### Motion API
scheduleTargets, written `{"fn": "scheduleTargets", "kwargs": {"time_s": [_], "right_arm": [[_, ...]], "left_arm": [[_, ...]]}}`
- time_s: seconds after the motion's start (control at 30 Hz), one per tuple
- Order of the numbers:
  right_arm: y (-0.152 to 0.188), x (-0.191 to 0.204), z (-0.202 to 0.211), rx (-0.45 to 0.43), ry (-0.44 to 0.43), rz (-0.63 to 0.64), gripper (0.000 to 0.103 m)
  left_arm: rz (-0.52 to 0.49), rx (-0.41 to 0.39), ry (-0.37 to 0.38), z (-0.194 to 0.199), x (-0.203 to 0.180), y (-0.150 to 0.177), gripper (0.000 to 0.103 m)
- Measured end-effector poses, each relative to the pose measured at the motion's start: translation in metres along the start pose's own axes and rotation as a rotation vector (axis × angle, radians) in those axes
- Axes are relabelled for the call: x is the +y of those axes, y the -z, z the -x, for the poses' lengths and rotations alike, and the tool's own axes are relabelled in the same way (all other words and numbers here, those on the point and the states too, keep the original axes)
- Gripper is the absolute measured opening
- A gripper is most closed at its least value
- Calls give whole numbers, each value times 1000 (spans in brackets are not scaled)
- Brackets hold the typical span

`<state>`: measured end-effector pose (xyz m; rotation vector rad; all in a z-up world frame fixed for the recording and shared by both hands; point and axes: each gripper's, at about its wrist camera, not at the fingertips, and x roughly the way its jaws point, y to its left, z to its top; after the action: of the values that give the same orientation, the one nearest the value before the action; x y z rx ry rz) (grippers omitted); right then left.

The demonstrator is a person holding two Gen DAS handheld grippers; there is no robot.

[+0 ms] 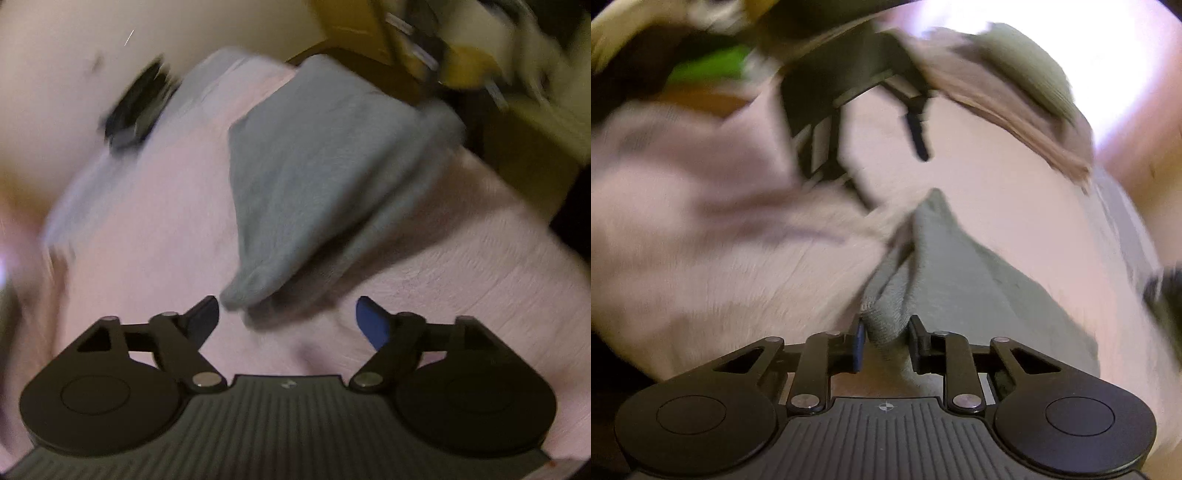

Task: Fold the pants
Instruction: 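Grasp the folded skirt end with both grippers and lift it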

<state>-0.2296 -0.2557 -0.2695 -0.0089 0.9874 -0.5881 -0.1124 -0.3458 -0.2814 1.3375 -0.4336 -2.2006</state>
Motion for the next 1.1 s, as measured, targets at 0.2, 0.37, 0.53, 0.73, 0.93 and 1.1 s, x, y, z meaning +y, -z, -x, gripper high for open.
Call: {"fn": "scheduleTargets", "kwargs": {"time_s": [0.2,0.37,0.53,0.73,0.93,1.1], "right_arm": [[-12,-35,15,-5,-52,-100,20],[-13,-41,15,-6,-85,-157,20],[-12,-51,23,-17,-90,-212,20],[-5,-32,27,-18,-42,-146,27],[-1,12,3,2,72,26,59],[-2,28,-14,44,162,159,46]], "left_arm": [[-265,-57,-98,-35,-5,-3,79],[-398,-66,-84,-55,-5,6,64],[-425,-51,-52,-68,2,21,21],[-317,-61,53,-68,37,15,16],[-224,-51,162,-61,66,-2,16],[-186,-21,233,-56,83,-13,16]]}}
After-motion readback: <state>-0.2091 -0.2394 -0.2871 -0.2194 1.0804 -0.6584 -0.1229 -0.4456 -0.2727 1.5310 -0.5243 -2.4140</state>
